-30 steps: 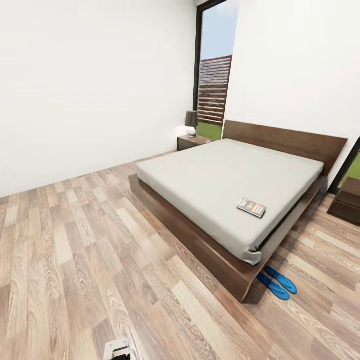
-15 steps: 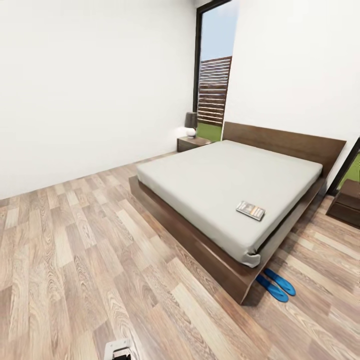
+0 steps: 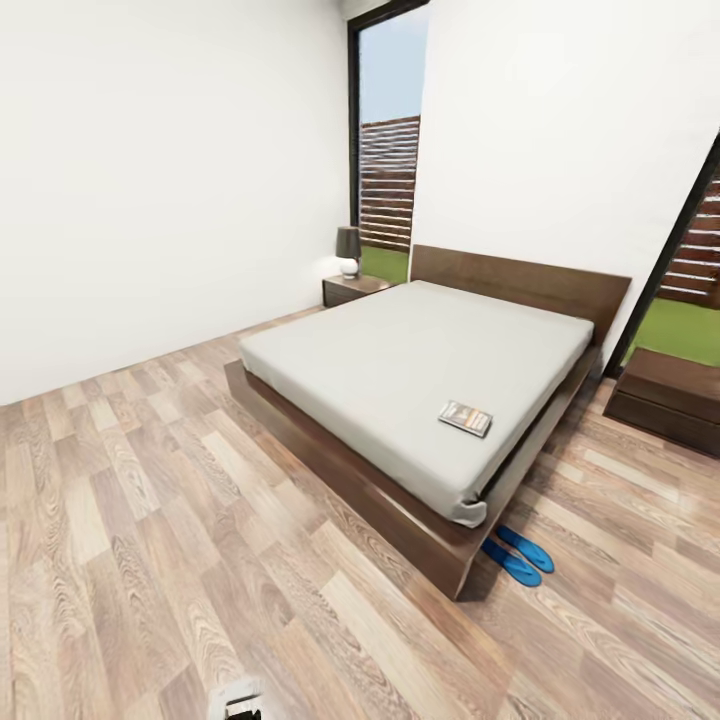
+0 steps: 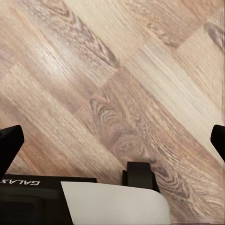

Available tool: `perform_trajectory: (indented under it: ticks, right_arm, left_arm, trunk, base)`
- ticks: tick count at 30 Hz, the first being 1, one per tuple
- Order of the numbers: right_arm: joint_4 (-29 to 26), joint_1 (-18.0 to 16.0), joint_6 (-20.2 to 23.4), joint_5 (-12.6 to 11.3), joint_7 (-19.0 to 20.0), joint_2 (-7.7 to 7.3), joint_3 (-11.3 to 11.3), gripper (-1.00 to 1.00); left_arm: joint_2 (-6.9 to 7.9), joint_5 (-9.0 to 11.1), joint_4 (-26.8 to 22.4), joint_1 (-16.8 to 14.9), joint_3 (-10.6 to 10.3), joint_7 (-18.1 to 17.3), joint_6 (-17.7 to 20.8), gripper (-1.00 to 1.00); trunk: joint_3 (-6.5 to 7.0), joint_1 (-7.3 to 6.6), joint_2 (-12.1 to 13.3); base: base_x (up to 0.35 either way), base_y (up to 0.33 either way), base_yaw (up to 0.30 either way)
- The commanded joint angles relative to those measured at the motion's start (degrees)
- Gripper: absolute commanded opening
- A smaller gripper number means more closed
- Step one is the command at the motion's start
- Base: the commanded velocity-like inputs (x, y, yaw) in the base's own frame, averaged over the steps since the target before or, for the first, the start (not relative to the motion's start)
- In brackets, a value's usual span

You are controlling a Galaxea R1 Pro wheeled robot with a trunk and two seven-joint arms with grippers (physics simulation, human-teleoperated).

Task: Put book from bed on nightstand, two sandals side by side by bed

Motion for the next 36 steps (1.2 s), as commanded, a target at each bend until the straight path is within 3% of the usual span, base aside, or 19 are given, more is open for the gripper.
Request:
perform_trajectory:
  ticks: [1,10,27,31,36]
  right_arm:
    - [0.2,-0.1,-0.3,0.5,0.0,0.00,-0.5,1.00]
    - [0.0,-0.1,3.7,0.3,0.1,0.05,-0.7,1.00]
    - [-0.4,-0.1,2.8,0.1,1.1,-0.22,-0.8,1.00]
    - [-0.4,-0.1,2.5,-0.6,1.3,-0.18,-1.6,1.00]
    - [-0.4,-0.1,2.5,-0.8,1.4,-0.28,-1.9,1.00]
  left_arm:
    - [0.00,0.5,0.0,0.0,-0.5,0.3,-0.2,1.00]
    - [0.29,0.8,-0.1,0.0,-0.4,0.3,-0.1,1.00]
    - [0.72,1.1,-0.2,0.0,-0.3,-0.1,0.3,1.00]
    - [0.46,2.9,-0.2,0.0,-0.3,0.4,0.6,1.00]
    - [0.54,3.4,-0.2,0.0,-0.3,0.2,0.6,1.00]
  trunk:
    - [0.14,-0.23,0.4]
    - [1.61,-2.21,4.0]
    - [3.21,-5.94,10.8]
    - [3.56,-6.82,12.4]
    - [4.00,-7.92,14.4]
  base:
    - [0.000,0.000,-0.271]
    - [0.000,0.000,-0.250]
    - [0.000,0.000,-0.027]
    - [0.000,0.000,0.000]
    - [0.000,0.000,0.000]
